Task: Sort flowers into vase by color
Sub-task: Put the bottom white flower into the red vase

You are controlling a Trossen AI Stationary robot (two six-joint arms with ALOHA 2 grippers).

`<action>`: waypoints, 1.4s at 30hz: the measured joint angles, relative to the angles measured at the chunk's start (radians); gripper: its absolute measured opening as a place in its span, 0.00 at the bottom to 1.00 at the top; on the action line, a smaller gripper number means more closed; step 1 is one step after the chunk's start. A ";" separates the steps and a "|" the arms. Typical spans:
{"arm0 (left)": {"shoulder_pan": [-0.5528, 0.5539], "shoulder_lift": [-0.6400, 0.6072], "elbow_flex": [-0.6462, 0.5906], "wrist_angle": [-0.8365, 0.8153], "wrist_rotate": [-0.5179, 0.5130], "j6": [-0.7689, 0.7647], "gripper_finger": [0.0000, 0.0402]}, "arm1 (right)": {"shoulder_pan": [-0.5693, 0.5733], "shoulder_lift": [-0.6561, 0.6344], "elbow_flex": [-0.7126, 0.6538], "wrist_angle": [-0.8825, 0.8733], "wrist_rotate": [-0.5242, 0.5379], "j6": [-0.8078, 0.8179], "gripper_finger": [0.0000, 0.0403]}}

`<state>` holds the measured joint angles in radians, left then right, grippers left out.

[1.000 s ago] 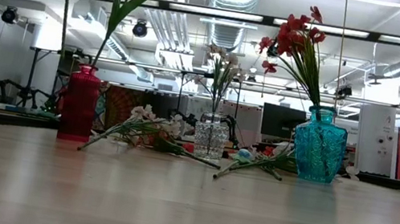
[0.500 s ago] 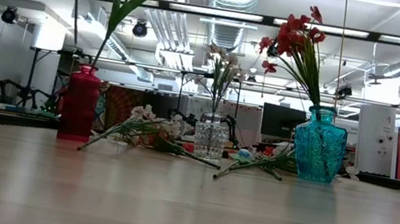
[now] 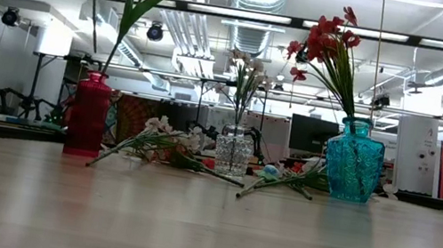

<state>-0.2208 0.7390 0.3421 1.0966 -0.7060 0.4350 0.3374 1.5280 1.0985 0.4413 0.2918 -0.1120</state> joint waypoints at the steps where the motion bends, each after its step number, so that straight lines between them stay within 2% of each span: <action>1: 0.007 0.002 -0.001 0.000 0.002 -0.012 0.00 | 0.000 0.000 0.000 0.000 0.000 0.000 0.50; 29: 0.114 0.062 -0.011 0.002 -0.009 -0.167 0.00 | -0.003 0.000 -0.001 -0.018 0.025 -0.001 0.50; 42: 0.121 0.094 -0.011 0.002 -0.019 -0.169 0.00 | -0.003 0.000 -0.001 -0.025 0.025 0.000 0.50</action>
<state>-0.1000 0.8333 0.3309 1.0988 -0.7248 0.2664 0.3347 1.5276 1.0977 0.4168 0.3164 -0.1123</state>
